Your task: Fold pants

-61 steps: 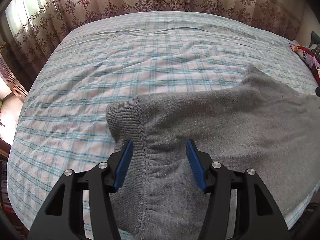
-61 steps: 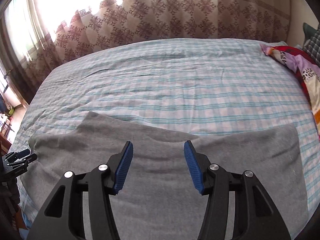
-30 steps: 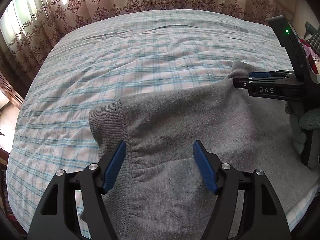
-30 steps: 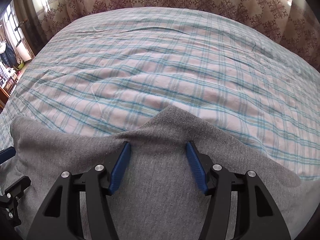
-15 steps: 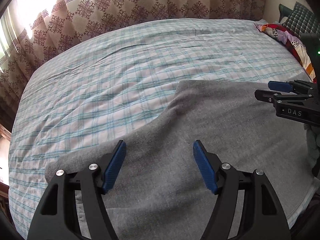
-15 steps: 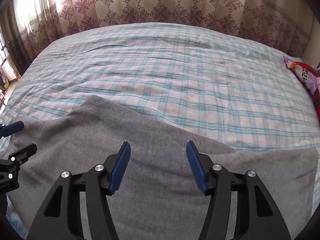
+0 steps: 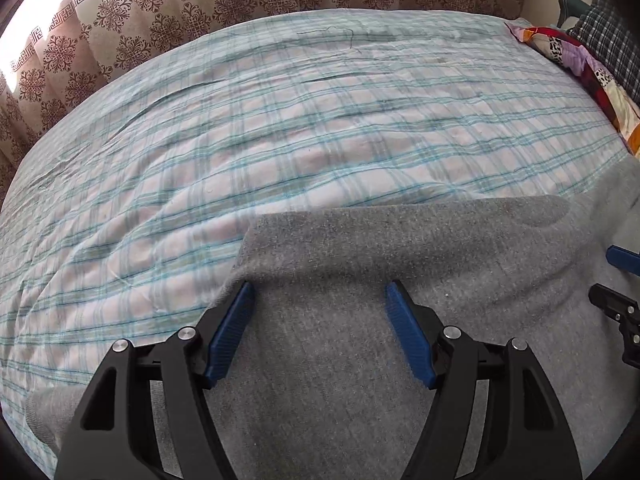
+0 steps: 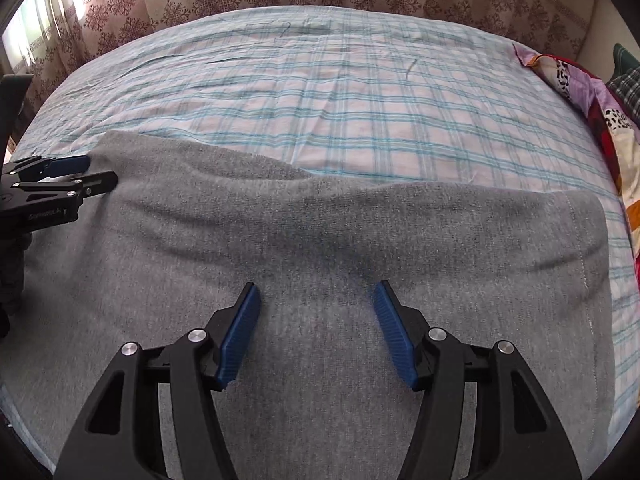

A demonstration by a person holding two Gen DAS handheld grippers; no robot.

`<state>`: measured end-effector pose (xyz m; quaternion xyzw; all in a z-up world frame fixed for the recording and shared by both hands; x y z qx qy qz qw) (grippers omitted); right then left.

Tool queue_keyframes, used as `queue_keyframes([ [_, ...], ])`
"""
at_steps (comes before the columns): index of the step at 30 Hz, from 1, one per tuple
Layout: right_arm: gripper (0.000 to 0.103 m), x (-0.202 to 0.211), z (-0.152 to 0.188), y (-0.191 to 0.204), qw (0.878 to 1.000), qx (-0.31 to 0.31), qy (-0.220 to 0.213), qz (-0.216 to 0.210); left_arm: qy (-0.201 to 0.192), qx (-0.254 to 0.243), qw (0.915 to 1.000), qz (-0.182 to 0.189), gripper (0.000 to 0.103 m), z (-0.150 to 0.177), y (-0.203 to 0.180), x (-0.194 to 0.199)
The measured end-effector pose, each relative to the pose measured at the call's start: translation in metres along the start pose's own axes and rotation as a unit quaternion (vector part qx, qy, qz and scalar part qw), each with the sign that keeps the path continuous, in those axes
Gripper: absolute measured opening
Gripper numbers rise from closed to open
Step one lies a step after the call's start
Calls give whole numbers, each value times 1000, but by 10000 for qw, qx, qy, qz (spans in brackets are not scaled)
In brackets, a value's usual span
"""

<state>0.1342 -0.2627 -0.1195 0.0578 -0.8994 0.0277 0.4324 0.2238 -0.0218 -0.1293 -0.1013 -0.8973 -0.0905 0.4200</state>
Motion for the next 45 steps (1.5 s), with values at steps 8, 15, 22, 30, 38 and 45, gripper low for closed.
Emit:
queue_keyframes([
  [8, 60, 29, 1, -14, 9997, -100, -206, 95, -90, -81, 9997, -192, 73, 0, -3, 3],
  [15, 60, 63, 39, -61, 9971, -89, -61, 747, -104, -170, 9996, -182, 73, 1, -28, 26],
  [22, 61, 72, 70, -84, 9978, -274, 5, 610, -93, -531, 9985, 62, 73, 6, -73, 35],
  [30, 60, 87, 55, -113, 9952, -748, -269, 566, -83, -894, 9957, 229, 73, 6, -114, 43],
  [38, 60, 106, 69, -183, 9806, -1627, -462, 986, -124, -1304, 9883, 787, 73, -12, -178, 51],
  [45, 60, 105, 96, -205, 9756, -2070, -322, 650, -24, -1512, 9773, 1482, 73, -26, -247, 59],
])
Point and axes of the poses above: each gripper's, at about its wrist camera, not at the fingertips, and x roughly against the way its jaws point, y to its left, z to its underside, the point moved 3 cm from there along -x, roughly the way its jaws point, and after that the axes turned 9 degrees about -y, right-handed, at the moved point
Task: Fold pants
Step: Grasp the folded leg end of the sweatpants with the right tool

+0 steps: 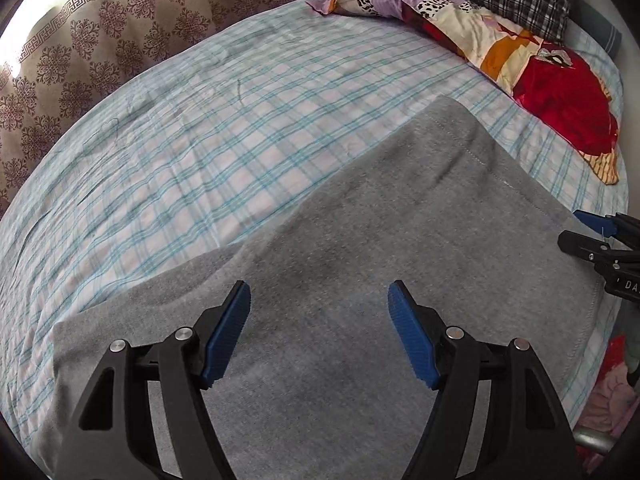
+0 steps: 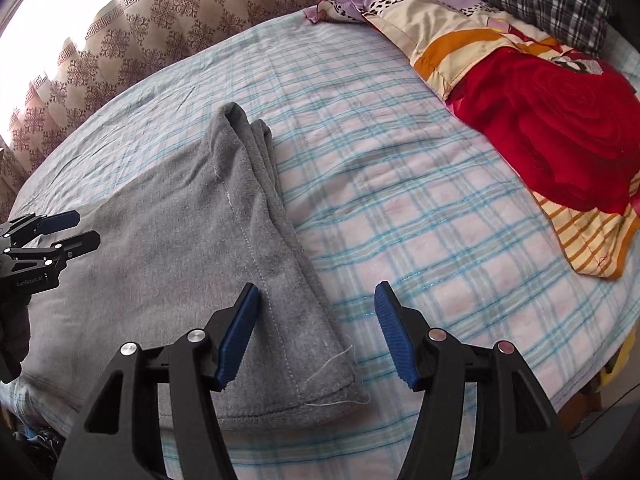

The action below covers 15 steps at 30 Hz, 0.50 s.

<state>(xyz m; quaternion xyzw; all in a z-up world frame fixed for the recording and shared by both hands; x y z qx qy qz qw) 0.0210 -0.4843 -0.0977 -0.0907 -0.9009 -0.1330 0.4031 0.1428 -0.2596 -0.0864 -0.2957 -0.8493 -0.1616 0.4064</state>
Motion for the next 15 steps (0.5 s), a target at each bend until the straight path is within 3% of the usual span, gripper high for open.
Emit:
queue_keyframes([
  [6, 60, 0, 8, -4, 9985, -320, -46, -433, 3, -206, 9994, 285, 73, -23, -37, -8],
  [15, 33, 3, 17, -8, 9918, -664, -54, -1088, 212, -19, 9975, 679, 73, -40, -63, -22],
])
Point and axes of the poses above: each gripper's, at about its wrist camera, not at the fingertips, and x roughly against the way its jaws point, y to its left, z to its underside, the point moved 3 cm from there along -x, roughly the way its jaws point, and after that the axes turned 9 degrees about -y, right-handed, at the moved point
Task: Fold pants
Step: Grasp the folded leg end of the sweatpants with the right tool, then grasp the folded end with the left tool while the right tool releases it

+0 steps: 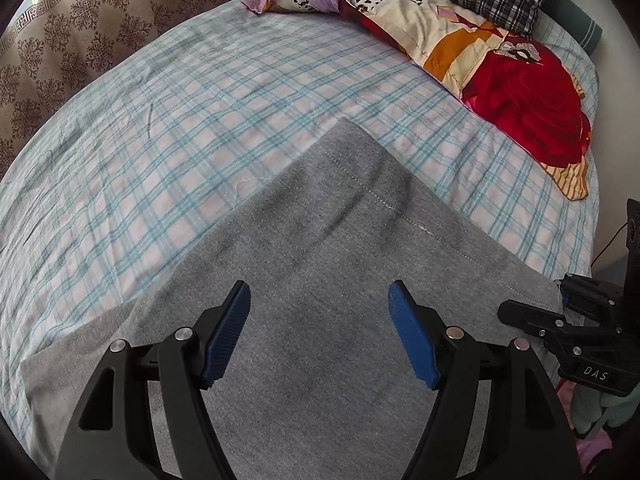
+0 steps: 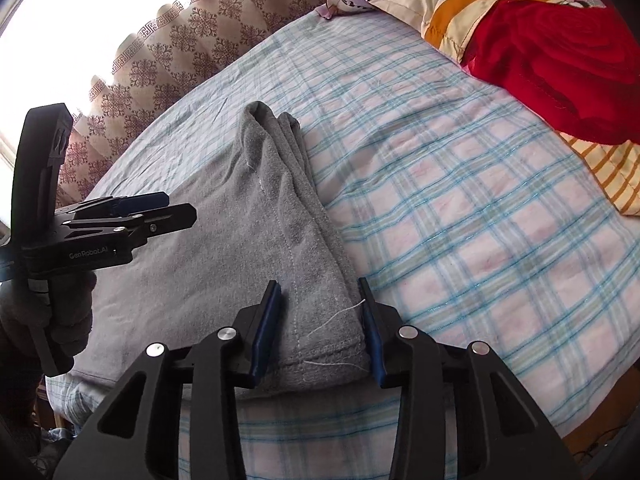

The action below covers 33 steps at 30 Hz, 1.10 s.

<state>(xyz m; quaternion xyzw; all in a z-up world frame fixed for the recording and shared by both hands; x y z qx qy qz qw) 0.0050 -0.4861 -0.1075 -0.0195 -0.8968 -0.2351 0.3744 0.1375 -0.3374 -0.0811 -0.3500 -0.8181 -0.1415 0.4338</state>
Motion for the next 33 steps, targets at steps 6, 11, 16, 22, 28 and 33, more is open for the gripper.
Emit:
queue_keyframes([
  [6, 28, 10, -5, 12, 9995, 109, -221, -174, 22, 248, 9990, 374, 73, -15, -14, -5],
  [11, 27, 22, -5, 41, 9958, 780, -468, -56, -41, 385, 9969, 681, 81, -27, -24, 0],
  [16, 26, 26, 2, 75, 9864, 1516, -631, 69, 40, 490, 9954, 824, 85, -36, -31, 2],
  [22, 26, 27, 21, 113, 9666, 2455, -707, 220, 299, 463, 9953, 797, 85, -33, -37, -1],
  [28, 26, 26, 33, 134, 9513, 2978, -732, 307, 641, 492, 9948, 623, 84, -23, -32, -12],
  [33, 26, 26, 35, 138, 9507, 3006, -702, 287, 914, 737, 9916, 550, 58, -12, -20, -22],
])
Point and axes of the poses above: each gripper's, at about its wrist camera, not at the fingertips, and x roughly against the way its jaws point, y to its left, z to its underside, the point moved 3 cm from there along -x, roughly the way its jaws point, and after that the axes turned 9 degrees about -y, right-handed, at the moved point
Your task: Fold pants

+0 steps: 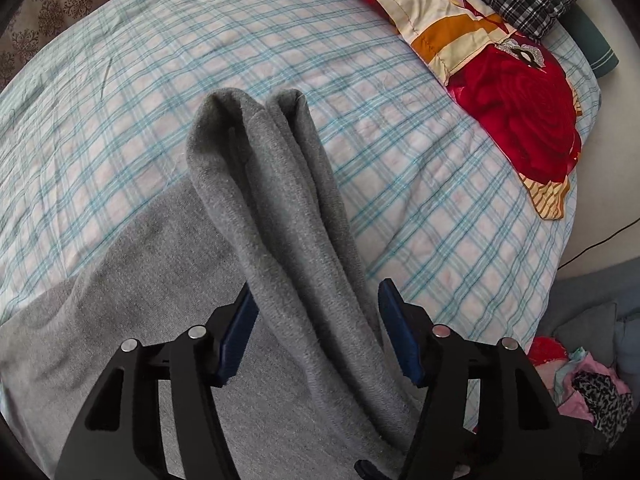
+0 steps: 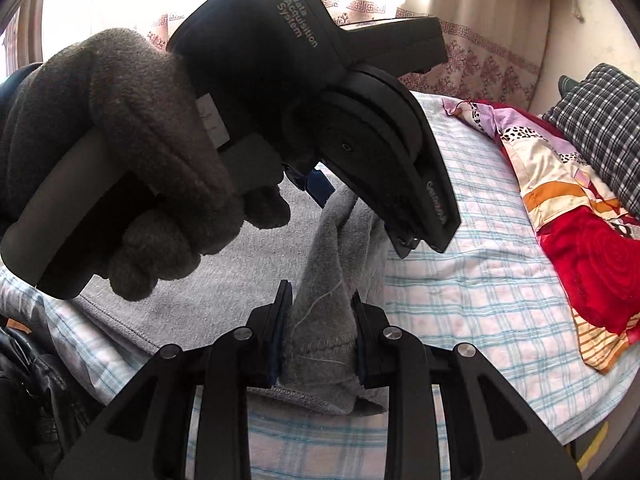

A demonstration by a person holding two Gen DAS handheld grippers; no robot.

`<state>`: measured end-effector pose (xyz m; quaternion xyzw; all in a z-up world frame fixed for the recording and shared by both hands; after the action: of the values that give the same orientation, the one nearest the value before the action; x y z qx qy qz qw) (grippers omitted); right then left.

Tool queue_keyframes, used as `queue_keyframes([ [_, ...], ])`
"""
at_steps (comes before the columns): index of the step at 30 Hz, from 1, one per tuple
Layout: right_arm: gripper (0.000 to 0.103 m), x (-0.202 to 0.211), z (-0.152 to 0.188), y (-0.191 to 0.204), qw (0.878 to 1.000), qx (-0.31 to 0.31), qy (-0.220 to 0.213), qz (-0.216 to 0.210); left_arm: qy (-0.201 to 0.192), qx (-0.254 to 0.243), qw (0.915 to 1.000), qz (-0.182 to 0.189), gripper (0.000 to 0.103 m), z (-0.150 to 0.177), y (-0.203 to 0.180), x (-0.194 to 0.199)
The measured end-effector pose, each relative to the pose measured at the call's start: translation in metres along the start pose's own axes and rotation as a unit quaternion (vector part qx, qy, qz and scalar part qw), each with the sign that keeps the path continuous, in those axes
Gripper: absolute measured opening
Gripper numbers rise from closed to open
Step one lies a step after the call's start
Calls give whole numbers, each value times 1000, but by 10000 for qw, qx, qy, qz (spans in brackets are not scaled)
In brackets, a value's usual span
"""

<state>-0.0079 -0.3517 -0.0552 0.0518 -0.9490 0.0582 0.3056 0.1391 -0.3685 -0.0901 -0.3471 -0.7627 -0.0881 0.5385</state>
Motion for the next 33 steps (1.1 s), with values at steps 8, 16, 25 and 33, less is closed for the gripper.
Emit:
queue_keyframes([
  [8, 26, 6, -3, 17, 9996, 198, -92, -193, -76, 283, 9991, 303, 13, 12, 14, 8],
  [16, 59, 36, -7, -39, 9932, -1054, -338, -348, -259, 354, 9984, 363, 13, 16, 30, 24],
  [25, 59, 45, 4, -35, 9892, -1159, -131, -887, -454, 448, 9970, 428, 12, 24, 38, 38],
  [33, 59, 56, -3, -16, 9841, -1163, -227, -1325, -798, 626, 9938, 453, 12, 38, 75, 81],
])
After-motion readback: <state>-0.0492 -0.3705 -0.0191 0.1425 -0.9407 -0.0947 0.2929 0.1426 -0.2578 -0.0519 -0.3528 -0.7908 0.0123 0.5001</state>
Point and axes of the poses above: each gripper's, at about its wrist camera, not at the fingertips, and x roughly against the way its jaws point, y to its left, z to its underside, the point moved 3 cm from there along -x, roughly the way its jaws point, and after that the axes turned 9 degrees about -y, right-handed, at the moved point
